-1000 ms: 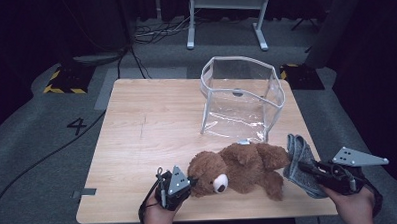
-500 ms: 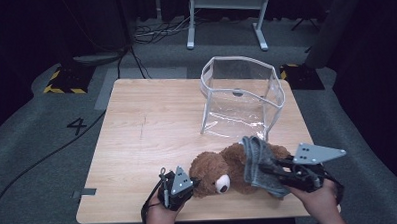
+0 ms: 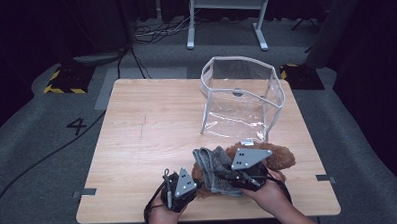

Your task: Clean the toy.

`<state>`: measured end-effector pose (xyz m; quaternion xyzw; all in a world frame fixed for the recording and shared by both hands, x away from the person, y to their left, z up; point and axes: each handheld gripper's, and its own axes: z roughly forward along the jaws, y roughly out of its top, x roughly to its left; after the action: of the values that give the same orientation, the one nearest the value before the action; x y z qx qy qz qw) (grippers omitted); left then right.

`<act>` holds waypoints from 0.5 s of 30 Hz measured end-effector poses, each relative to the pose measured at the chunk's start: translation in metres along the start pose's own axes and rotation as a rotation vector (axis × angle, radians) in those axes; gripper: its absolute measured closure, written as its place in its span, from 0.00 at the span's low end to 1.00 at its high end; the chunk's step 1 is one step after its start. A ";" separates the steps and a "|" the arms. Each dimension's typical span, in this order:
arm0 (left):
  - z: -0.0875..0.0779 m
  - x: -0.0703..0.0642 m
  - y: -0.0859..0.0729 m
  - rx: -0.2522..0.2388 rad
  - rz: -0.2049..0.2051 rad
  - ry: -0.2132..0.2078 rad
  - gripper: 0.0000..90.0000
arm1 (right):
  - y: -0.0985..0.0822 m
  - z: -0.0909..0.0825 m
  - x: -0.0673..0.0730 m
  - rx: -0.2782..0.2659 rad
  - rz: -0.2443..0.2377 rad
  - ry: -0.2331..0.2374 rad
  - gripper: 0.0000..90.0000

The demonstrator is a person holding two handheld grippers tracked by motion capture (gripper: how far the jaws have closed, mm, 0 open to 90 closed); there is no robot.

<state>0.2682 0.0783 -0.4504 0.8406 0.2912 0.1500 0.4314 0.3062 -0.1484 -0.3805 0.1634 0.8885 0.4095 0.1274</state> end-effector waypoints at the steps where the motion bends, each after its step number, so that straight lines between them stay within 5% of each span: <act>1: 0.000 0.002 0.000 0.000 0.001 -0.001 0.97 | -0.003 0.002 -0.002 0.011 0.000 -0.011 0.85; 6: 0.000 0.002 0.001 0.000 -0.002 -0.002 0.97 | -0.022 -0.003 -0.016 0.022 0.057 -0.033 0.85; 15: -0.001 0.004 0.004 -0.004 -0.002 -0.003 0.98 | -0.048 -0.018 -0.026 0.073 0.062 -0.113 0.85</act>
<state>0.2724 0.0796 -0.4471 0.8395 0.2912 0.1488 0.4339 0.3141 -0.2002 -0.4034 0.2180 0.8887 0.3709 0.1586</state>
